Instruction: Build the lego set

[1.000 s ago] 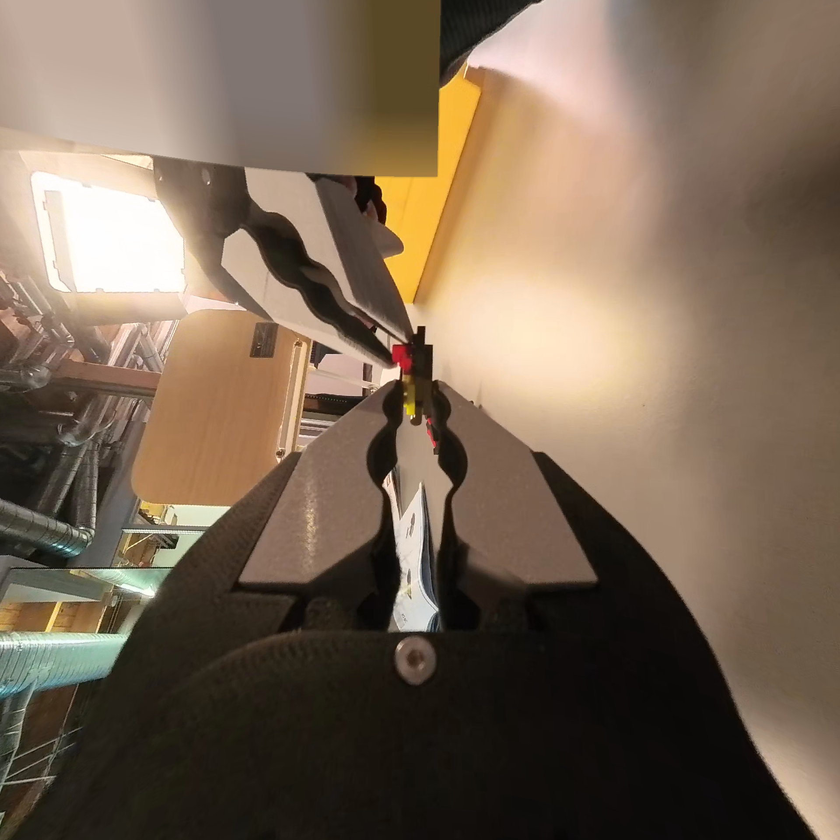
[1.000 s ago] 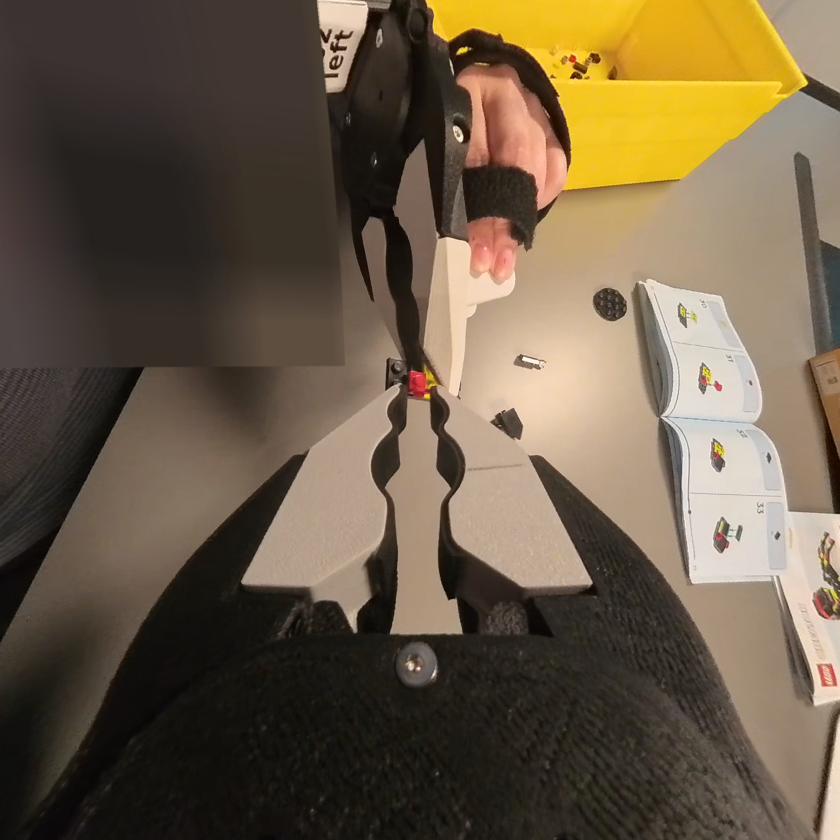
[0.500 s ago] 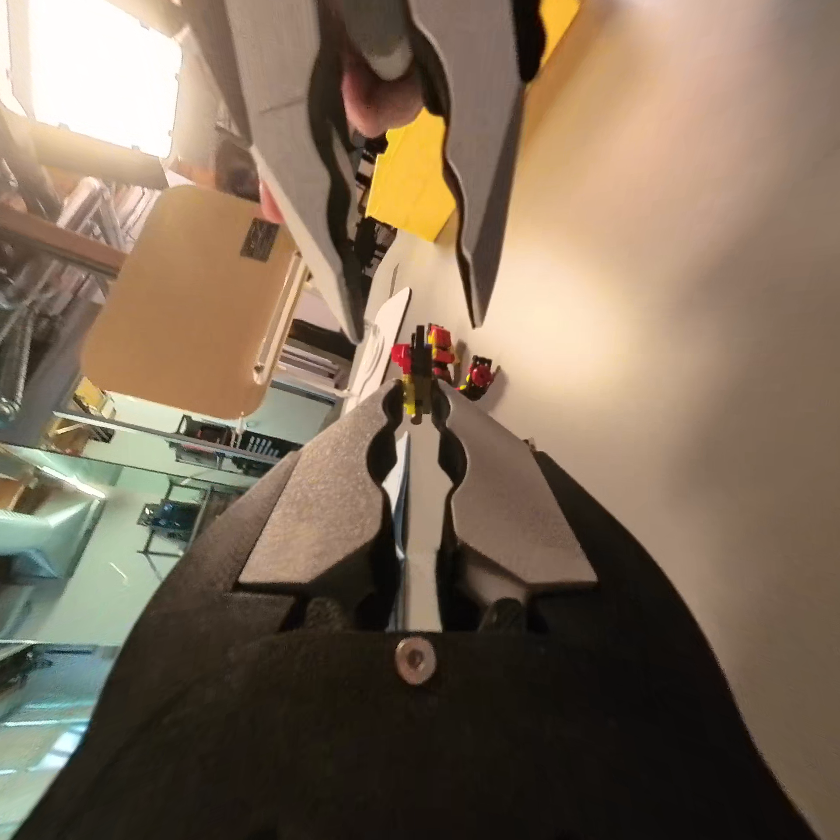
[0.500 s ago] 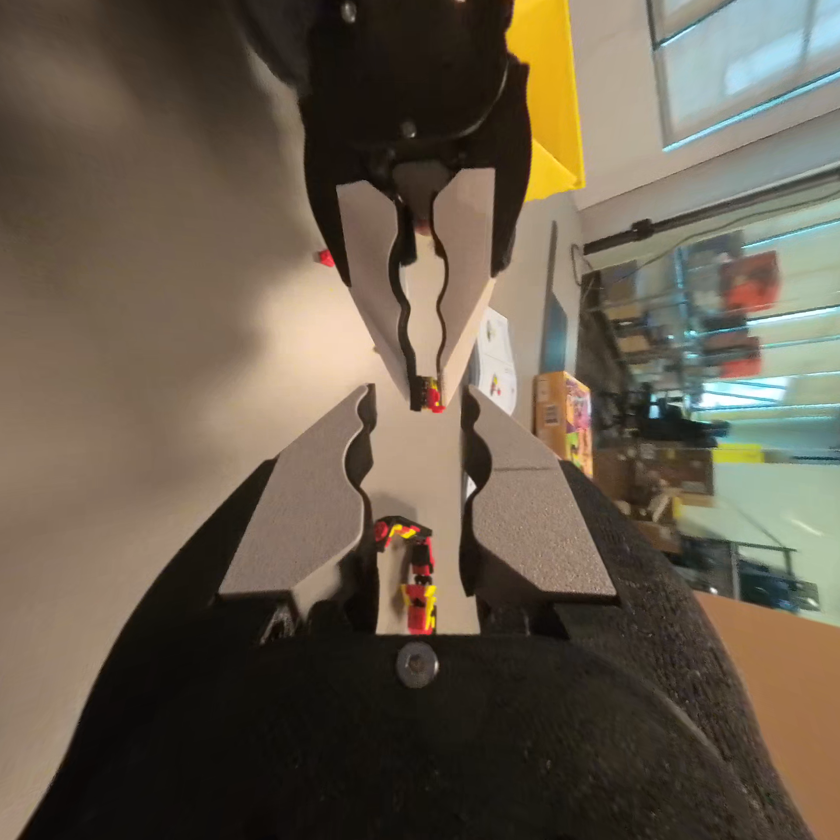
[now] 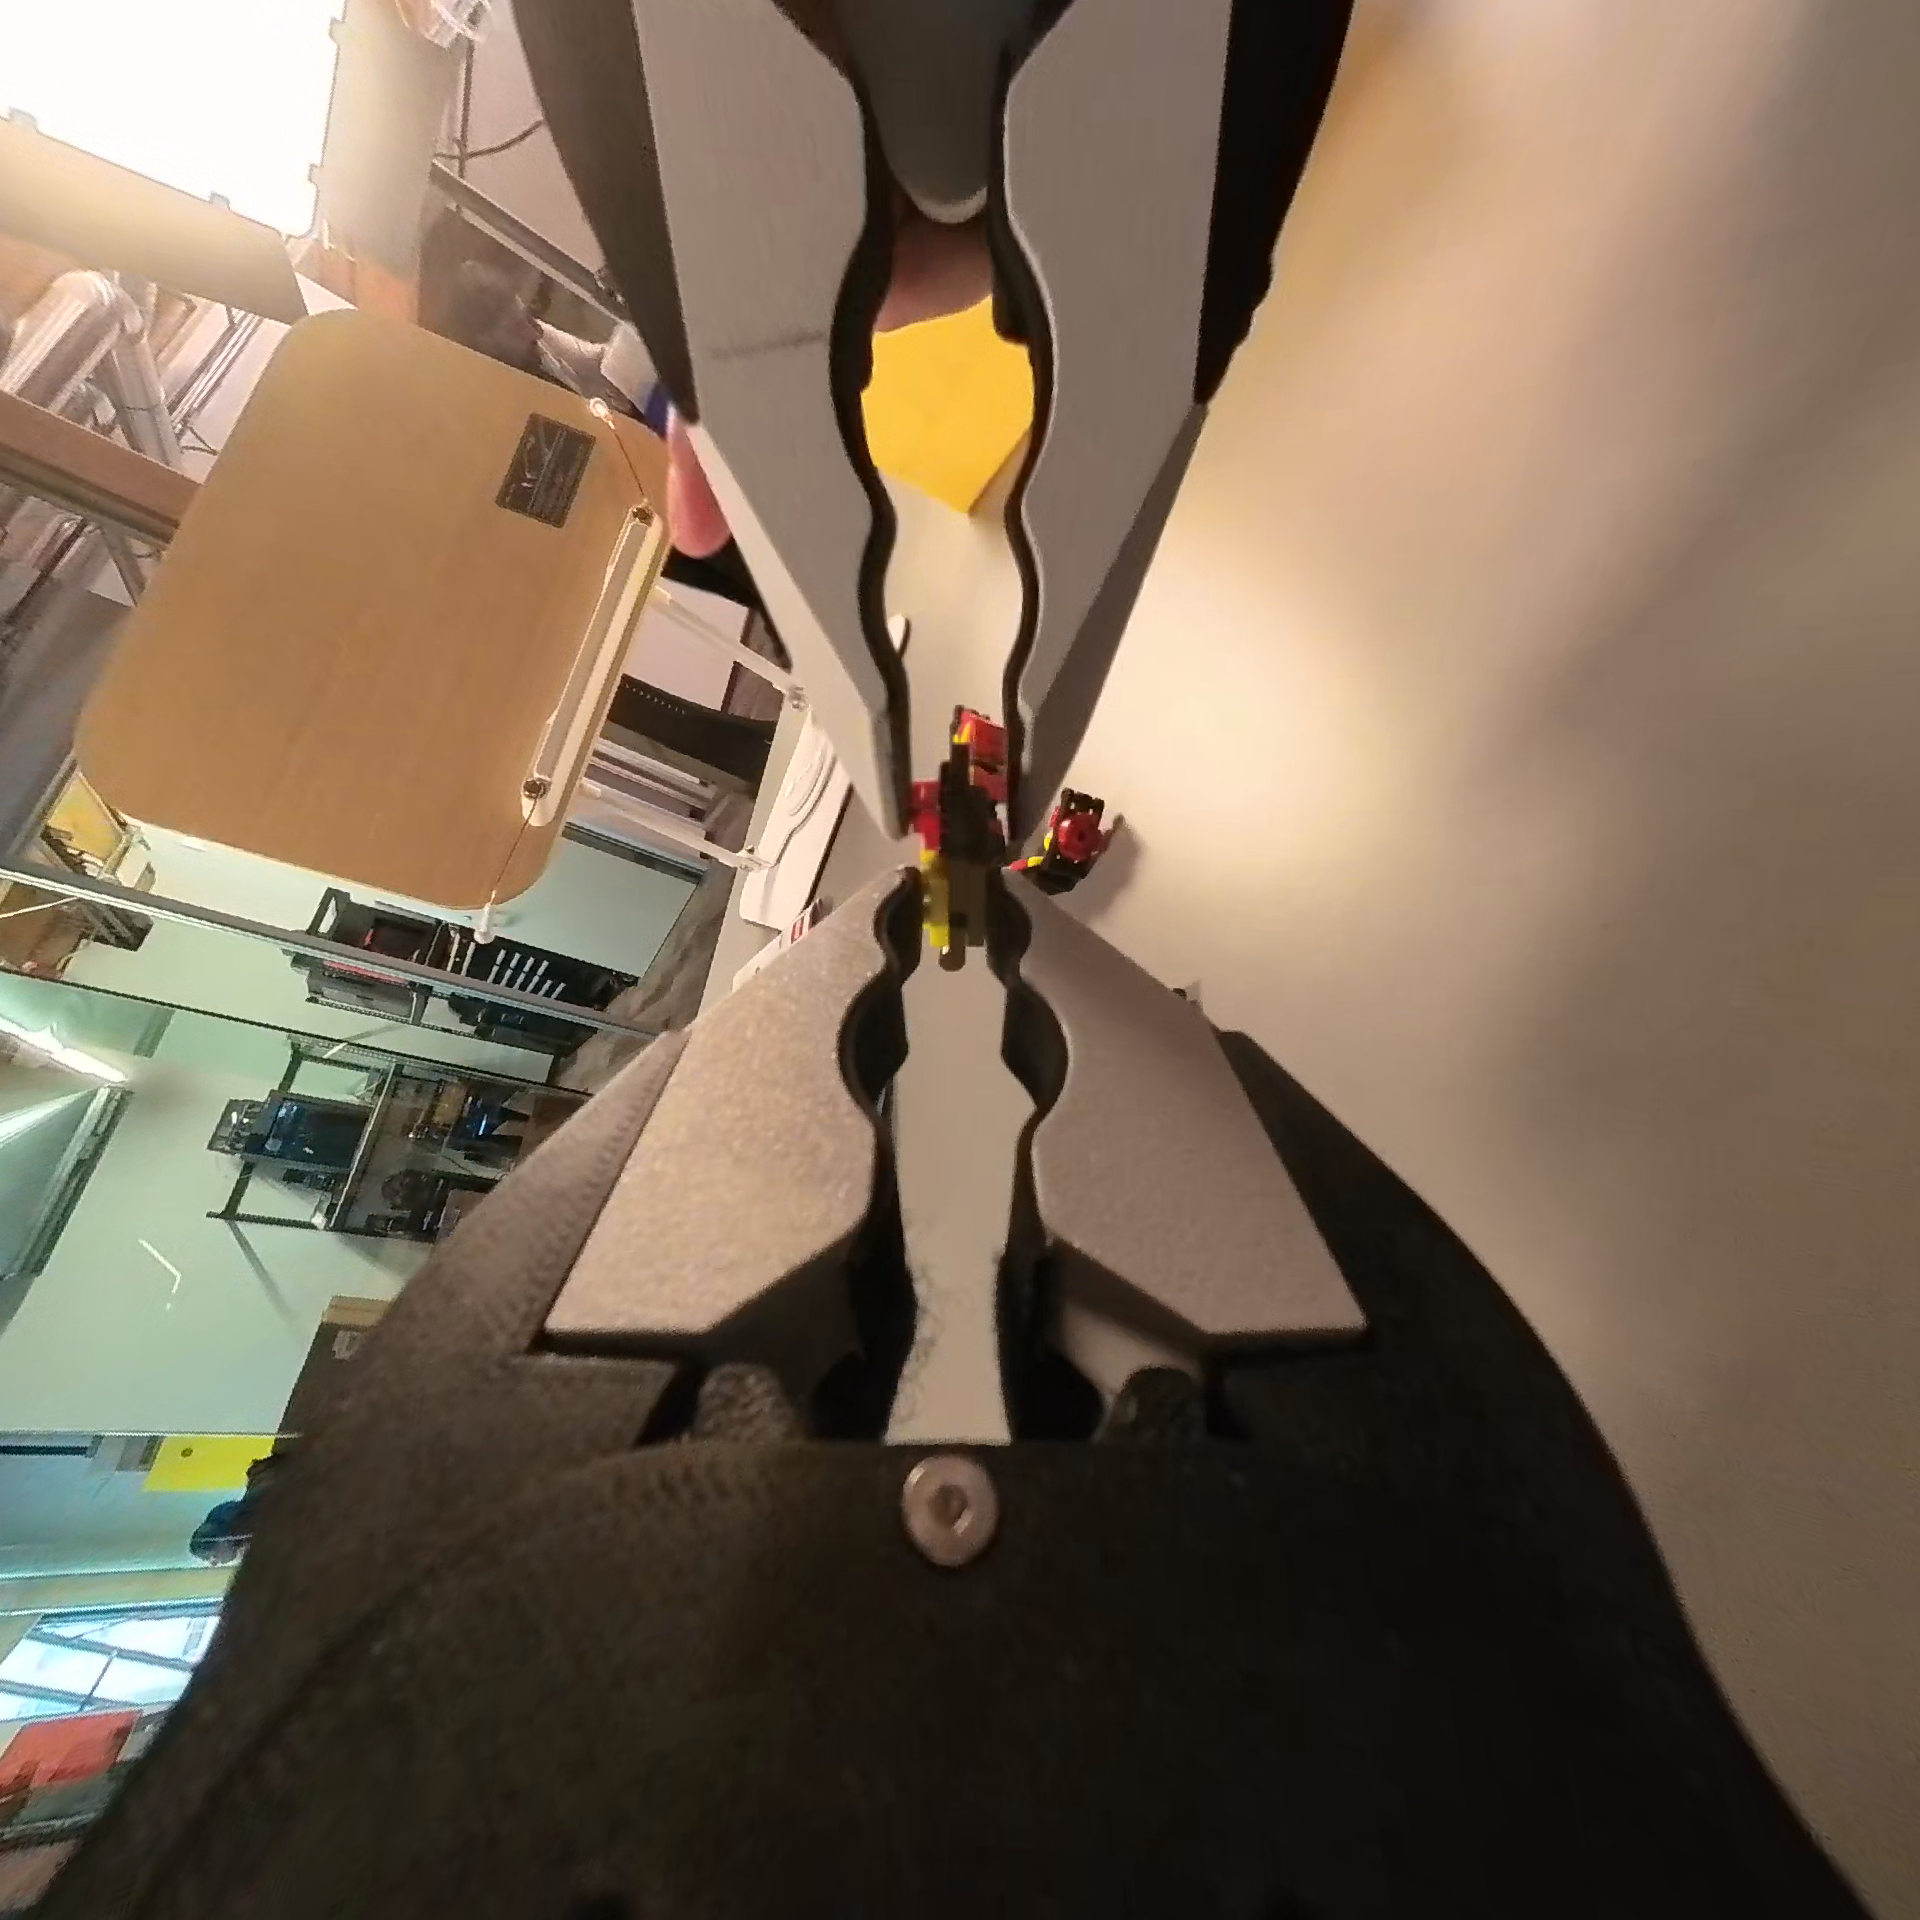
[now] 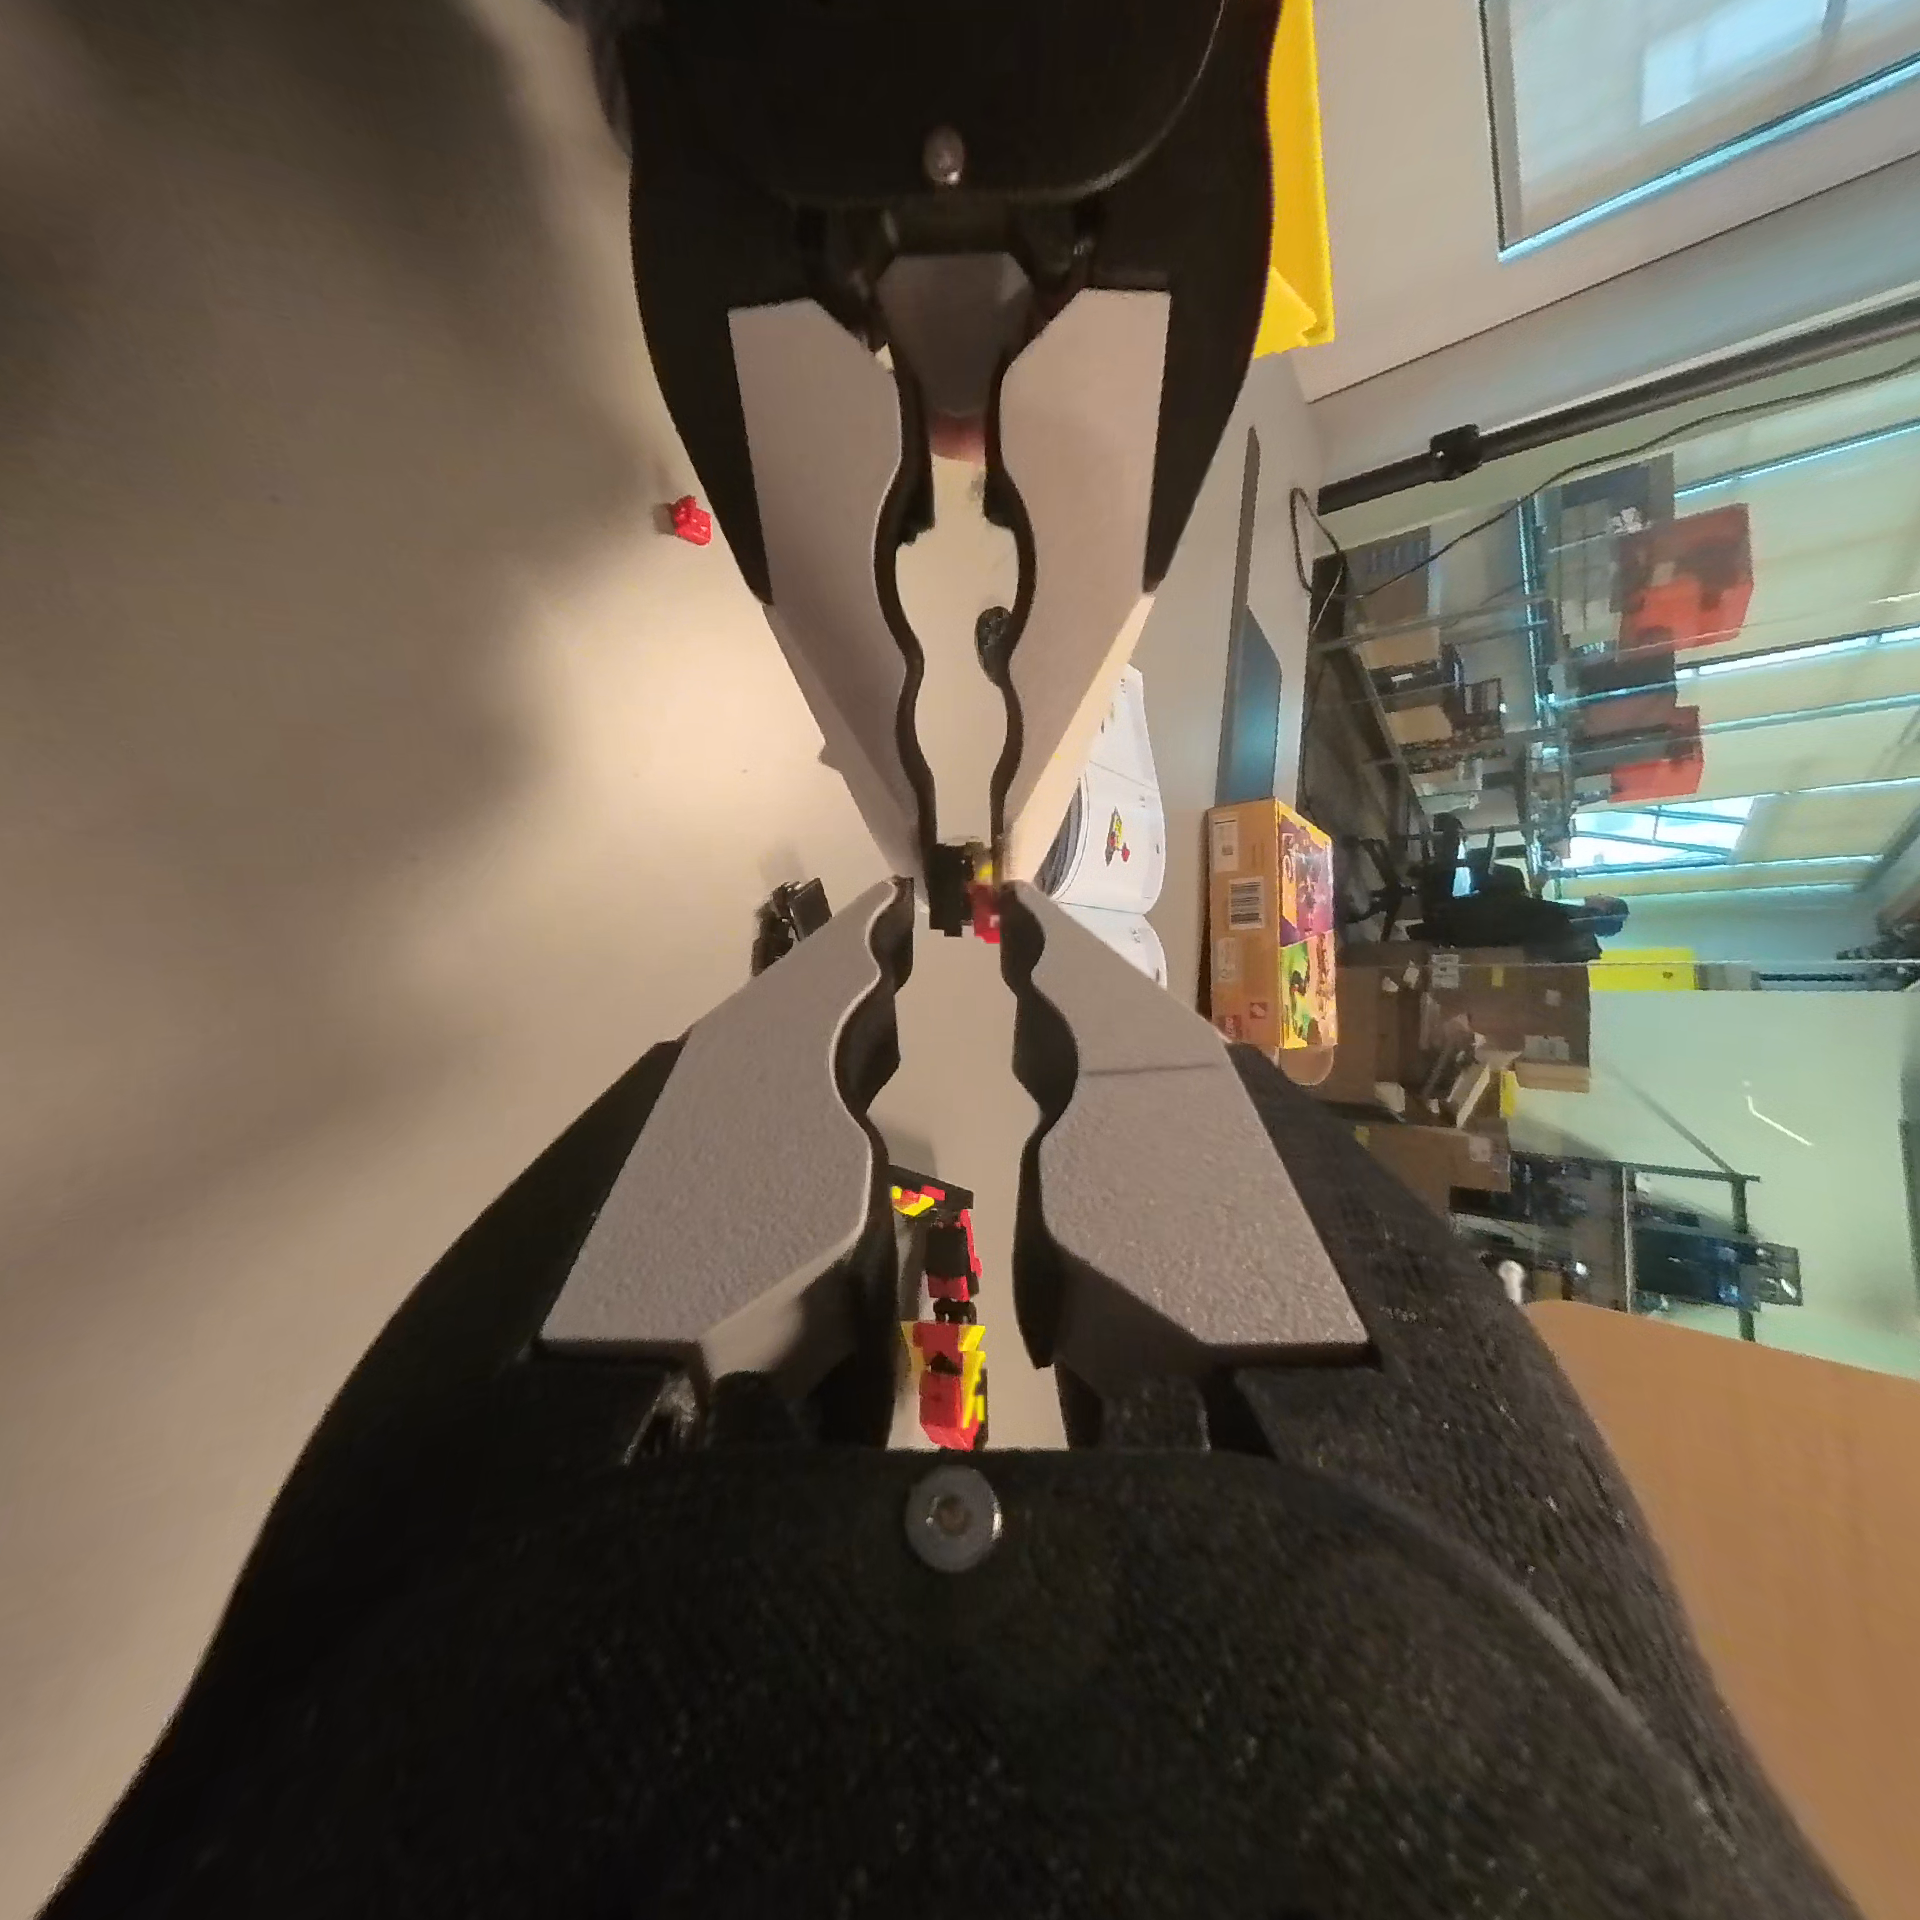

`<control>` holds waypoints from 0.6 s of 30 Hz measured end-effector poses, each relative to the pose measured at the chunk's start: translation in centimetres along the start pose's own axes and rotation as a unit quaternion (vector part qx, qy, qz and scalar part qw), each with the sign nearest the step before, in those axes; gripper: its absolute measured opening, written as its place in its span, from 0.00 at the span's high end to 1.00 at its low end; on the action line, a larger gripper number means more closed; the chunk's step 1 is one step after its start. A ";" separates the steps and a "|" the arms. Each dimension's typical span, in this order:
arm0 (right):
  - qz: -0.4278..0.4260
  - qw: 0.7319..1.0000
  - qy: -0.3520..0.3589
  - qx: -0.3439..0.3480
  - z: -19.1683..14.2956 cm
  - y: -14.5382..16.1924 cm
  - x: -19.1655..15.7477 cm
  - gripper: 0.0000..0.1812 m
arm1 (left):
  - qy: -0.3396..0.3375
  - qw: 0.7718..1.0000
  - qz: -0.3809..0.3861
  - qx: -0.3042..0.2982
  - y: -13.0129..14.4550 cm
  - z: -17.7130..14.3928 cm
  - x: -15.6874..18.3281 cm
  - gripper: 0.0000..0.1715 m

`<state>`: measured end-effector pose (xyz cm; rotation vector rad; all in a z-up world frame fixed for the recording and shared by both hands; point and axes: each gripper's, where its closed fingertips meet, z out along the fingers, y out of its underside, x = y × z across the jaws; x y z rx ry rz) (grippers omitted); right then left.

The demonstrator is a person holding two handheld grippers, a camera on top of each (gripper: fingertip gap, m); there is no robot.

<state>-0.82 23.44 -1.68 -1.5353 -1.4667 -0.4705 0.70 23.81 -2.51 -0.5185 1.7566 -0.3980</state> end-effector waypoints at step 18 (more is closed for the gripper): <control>0.078 0.997 0.015 0.004 0.8 0.5 0.8 0.95 | -0.015 0.999 -0.033 -0.026 1.1 0.4 -0.5 0.94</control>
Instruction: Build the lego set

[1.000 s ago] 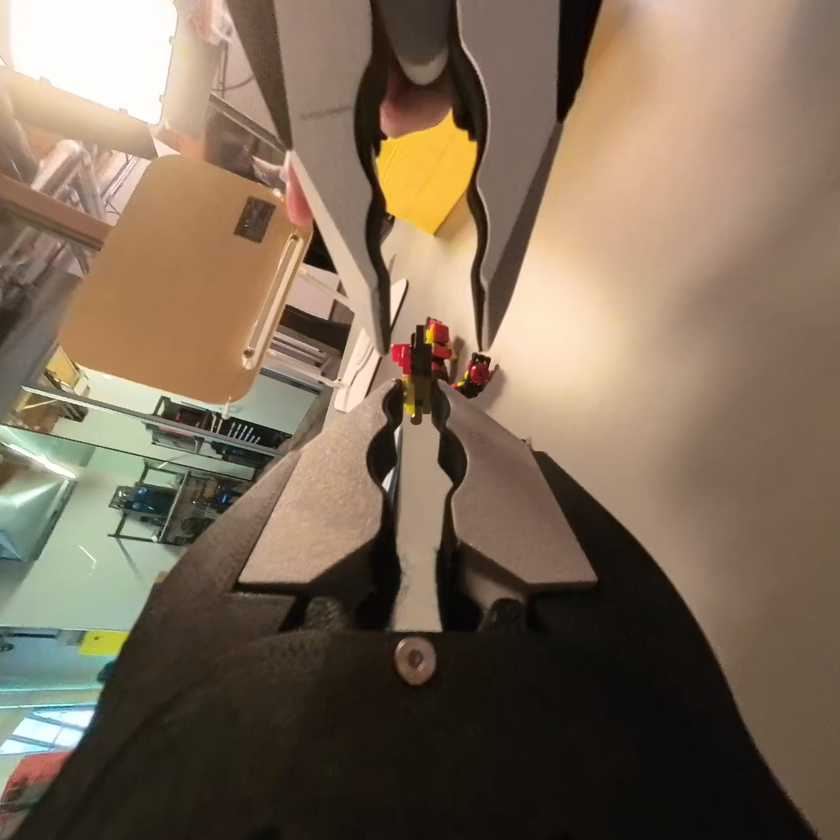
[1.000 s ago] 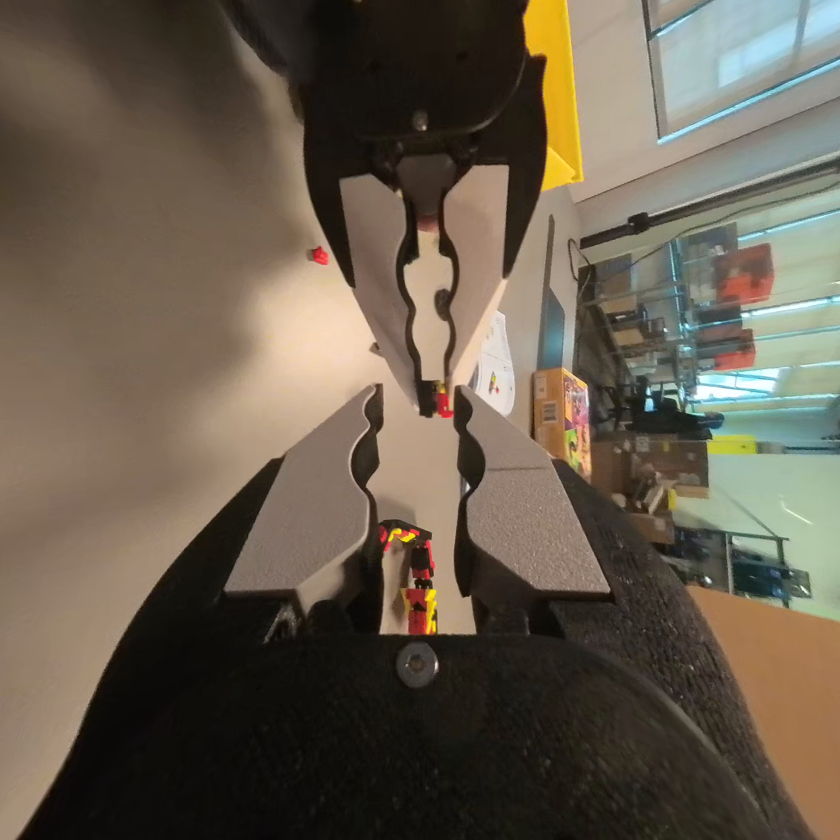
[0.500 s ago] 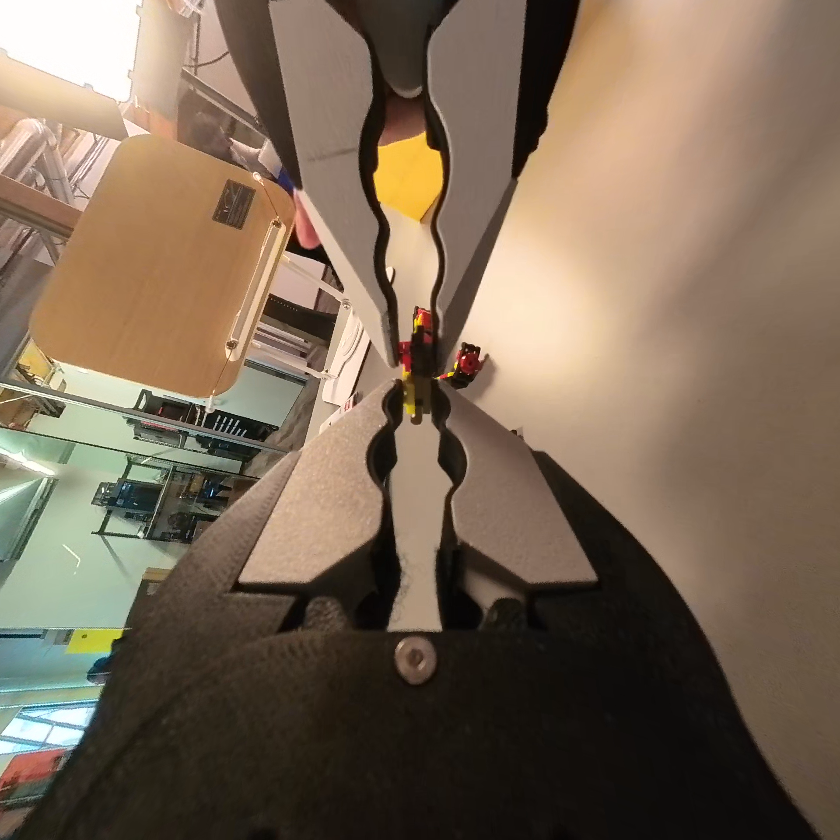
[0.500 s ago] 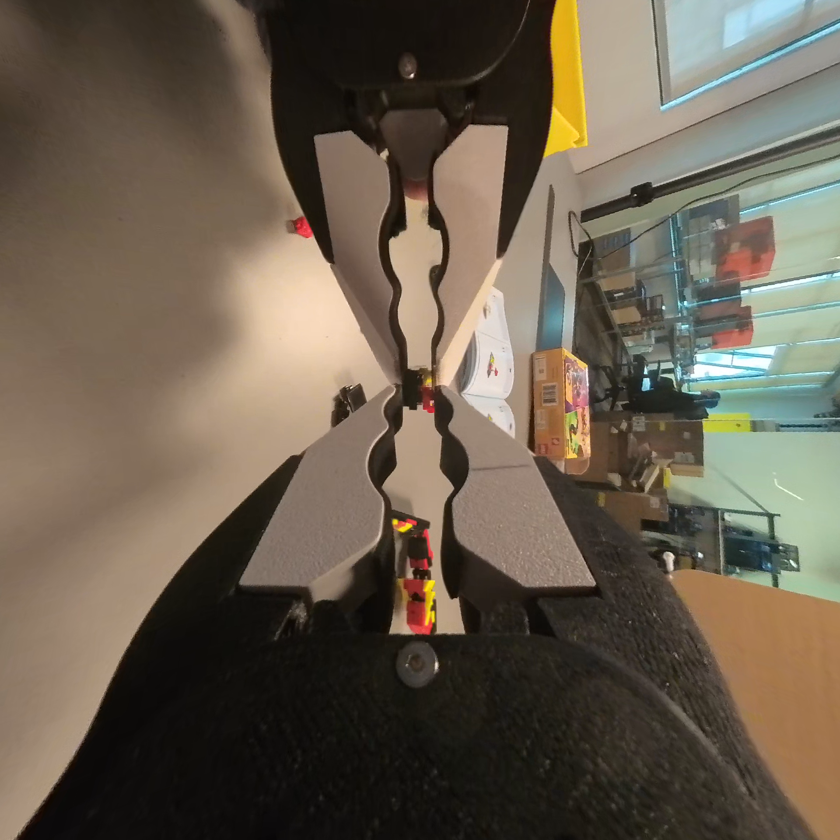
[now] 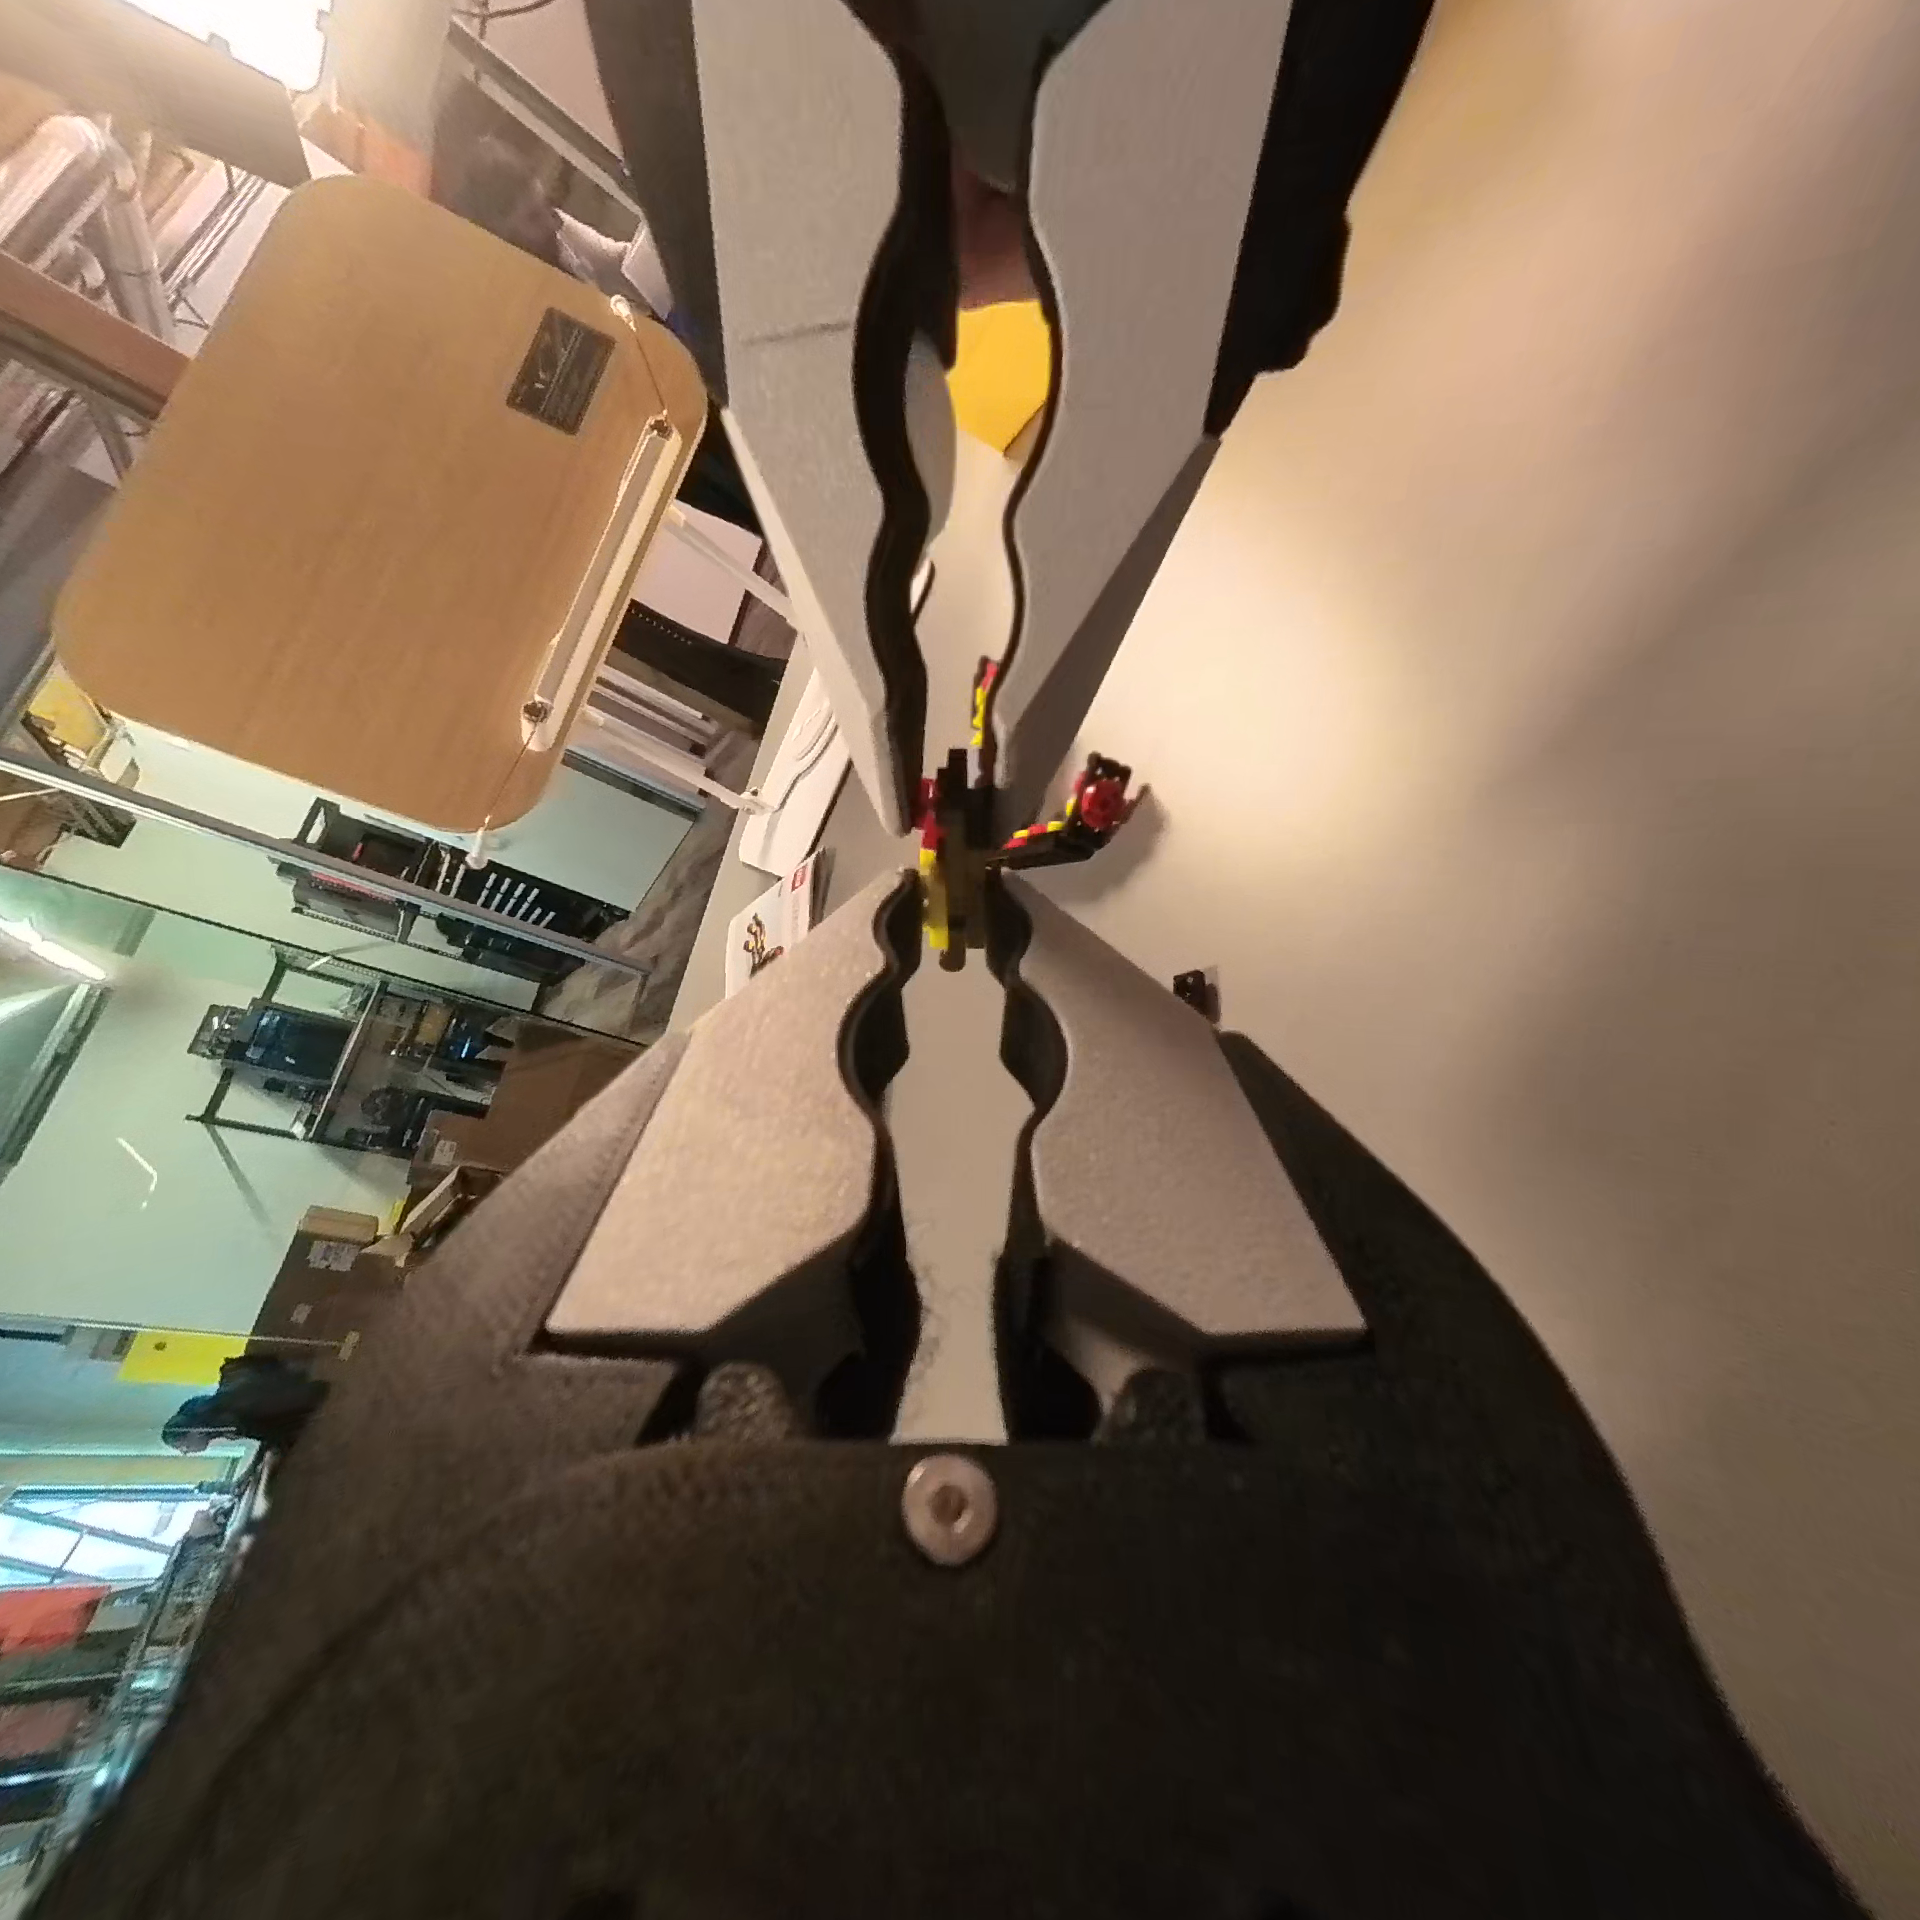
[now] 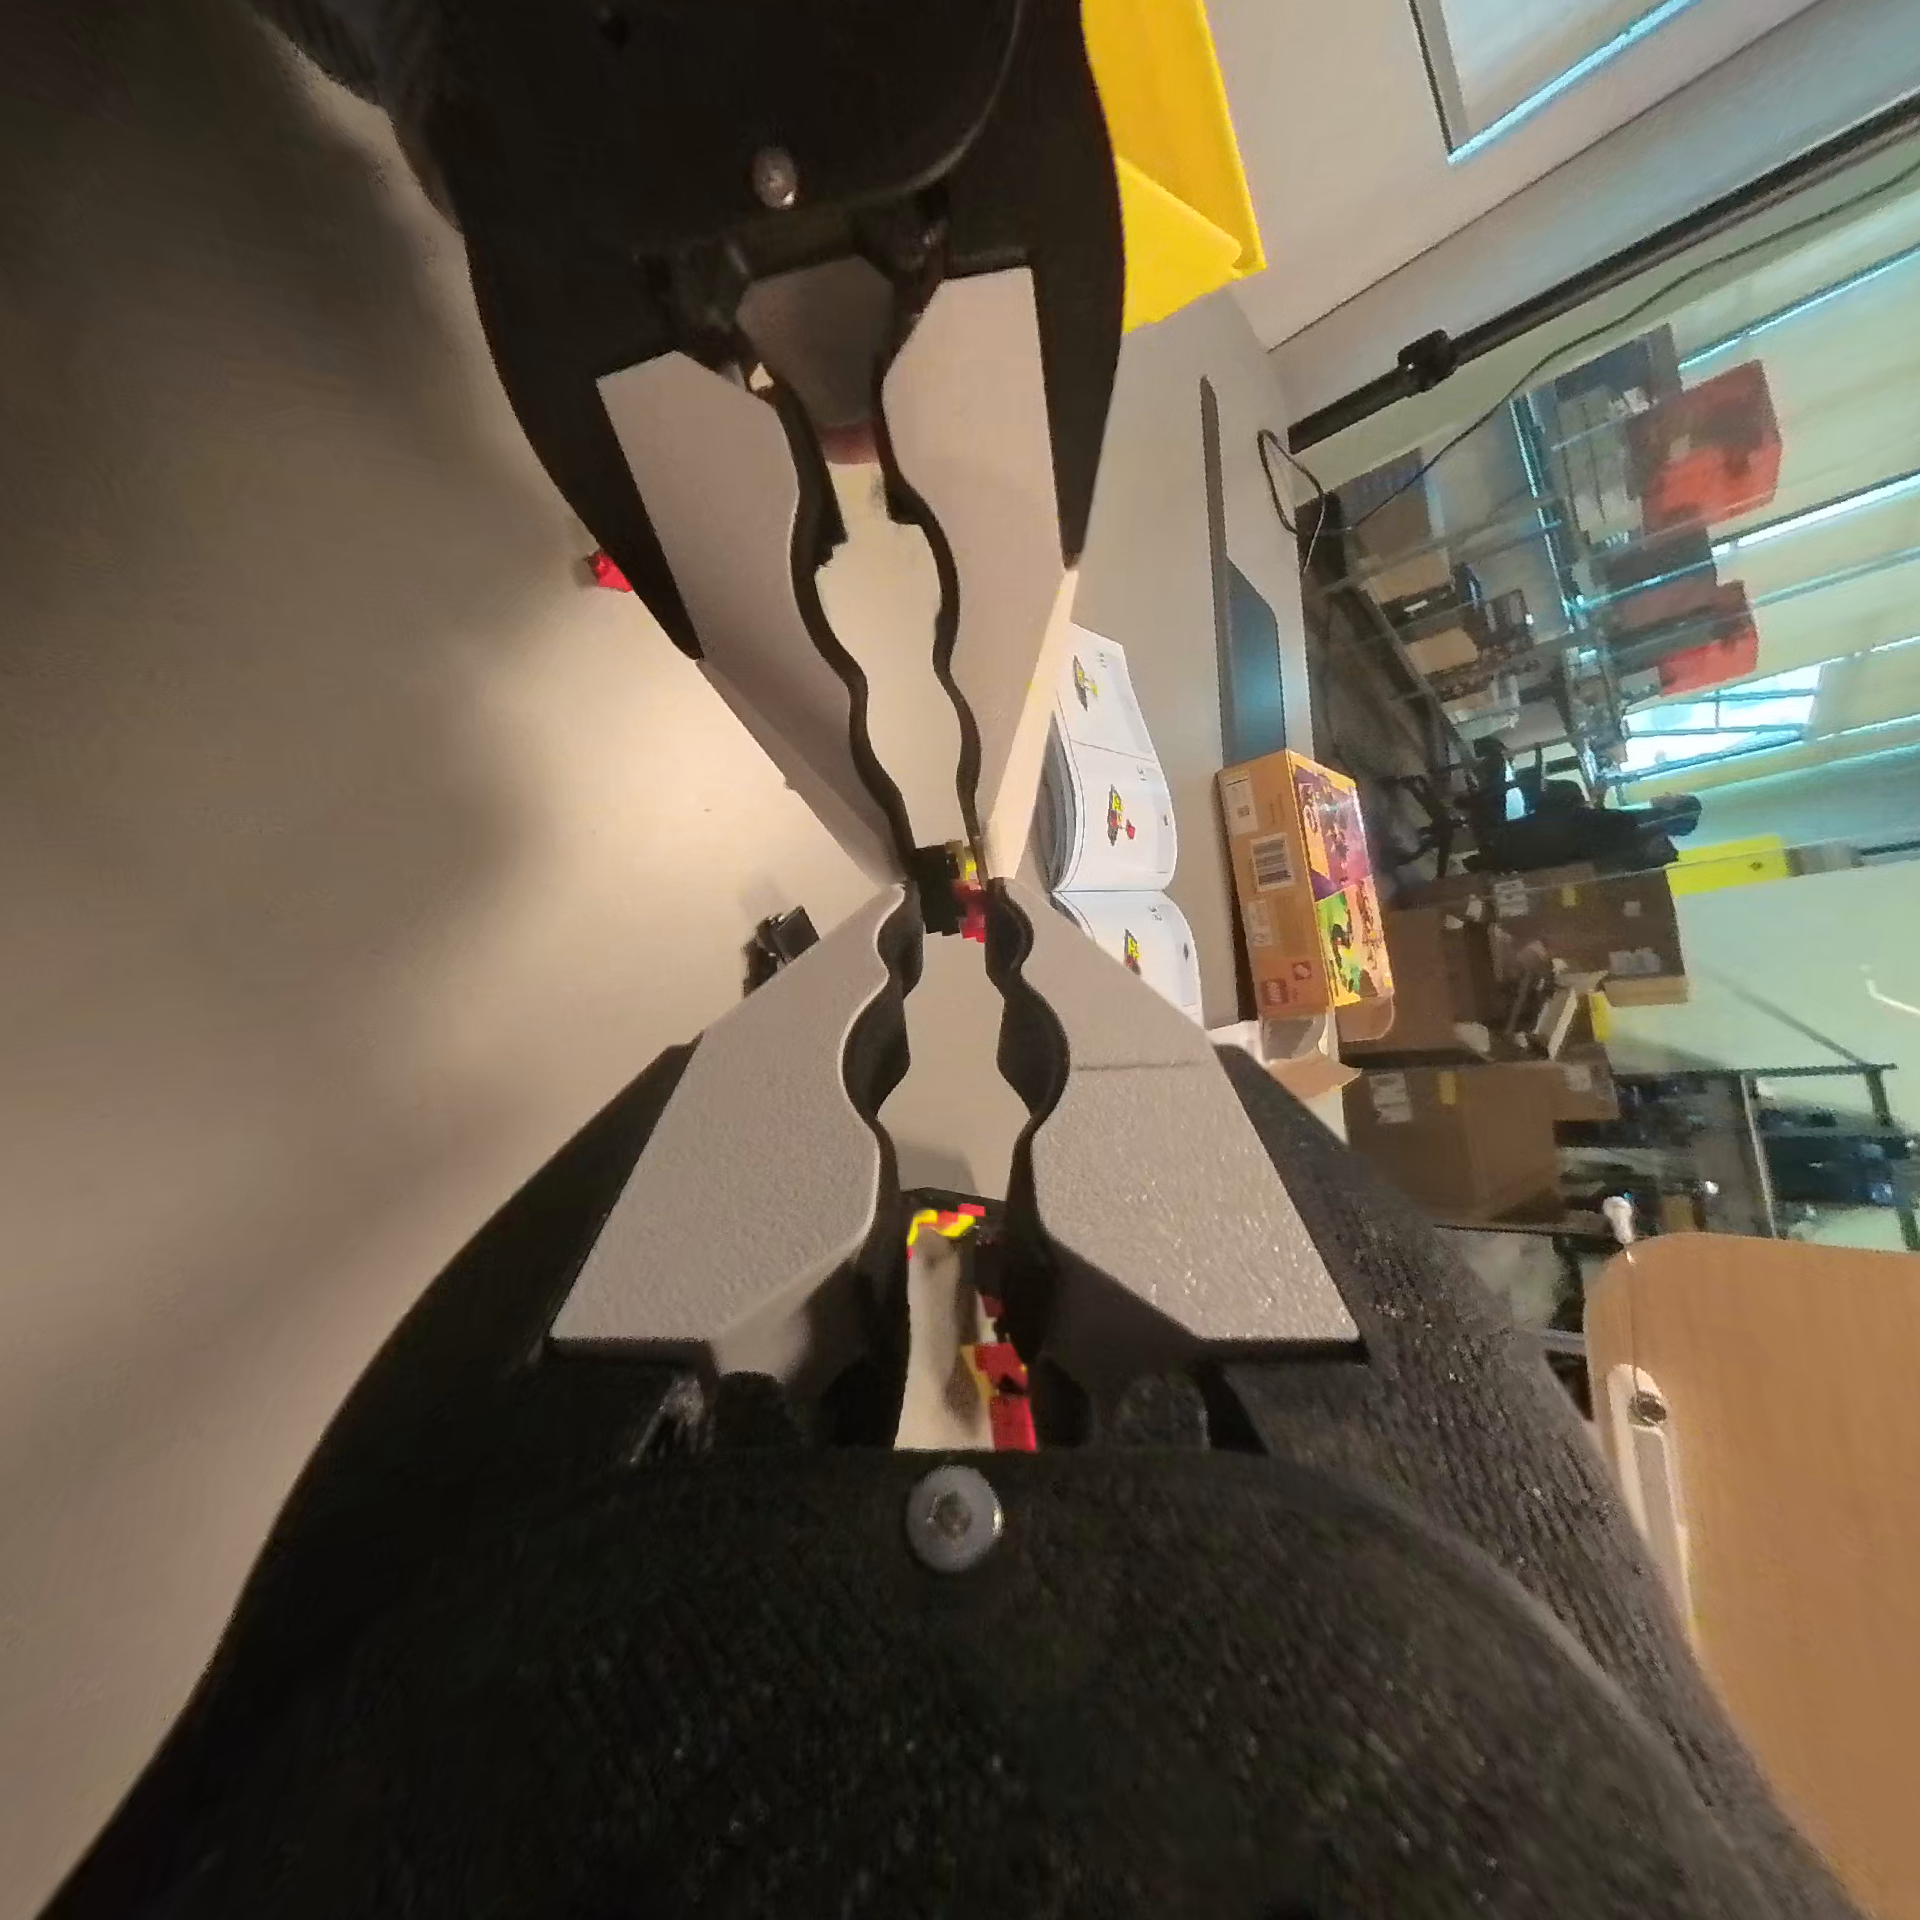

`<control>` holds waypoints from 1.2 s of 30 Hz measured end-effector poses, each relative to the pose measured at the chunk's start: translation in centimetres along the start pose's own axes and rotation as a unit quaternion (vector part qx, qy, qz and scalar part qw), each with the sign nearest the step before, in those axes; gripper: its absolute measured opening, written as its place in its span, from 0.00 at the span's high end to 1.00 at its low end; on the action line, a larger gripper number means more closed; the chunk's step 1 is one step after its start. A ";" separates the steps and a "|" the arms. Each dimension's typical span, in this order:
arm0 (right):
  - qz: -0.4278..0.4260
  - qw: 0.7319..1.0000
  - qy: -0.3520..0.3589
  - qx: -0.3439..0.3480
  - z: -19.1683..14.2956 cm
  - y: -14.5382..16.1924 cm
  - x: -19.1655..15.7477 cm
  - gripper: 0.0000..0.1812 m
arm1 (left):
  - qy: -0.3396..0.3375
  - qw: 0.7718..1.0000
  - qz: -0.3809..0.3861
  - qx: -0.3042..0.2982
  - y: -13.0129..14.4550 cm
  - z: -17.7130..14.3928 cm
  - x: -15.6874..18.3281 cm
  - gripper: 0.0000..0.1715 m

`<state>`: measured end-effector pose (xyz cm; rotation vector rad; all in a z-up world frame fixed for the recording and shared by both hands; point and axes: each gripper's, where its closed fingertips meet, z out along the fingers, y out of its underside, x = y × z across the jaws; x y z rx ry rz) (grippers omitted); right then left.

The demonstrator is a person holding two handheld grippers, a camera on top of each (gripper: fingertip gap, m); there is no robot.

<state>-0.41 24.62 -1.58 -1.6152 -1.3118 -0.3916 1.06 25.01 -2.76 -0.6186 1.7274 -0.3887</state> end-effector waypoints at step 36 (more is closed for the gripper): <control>-0.047 0.998 -0.026 0.042 0.2 0.8 -0.8 0.99 | -0.003 1.000 0.022 -0.001 0.8 -0.6 0.7 0.94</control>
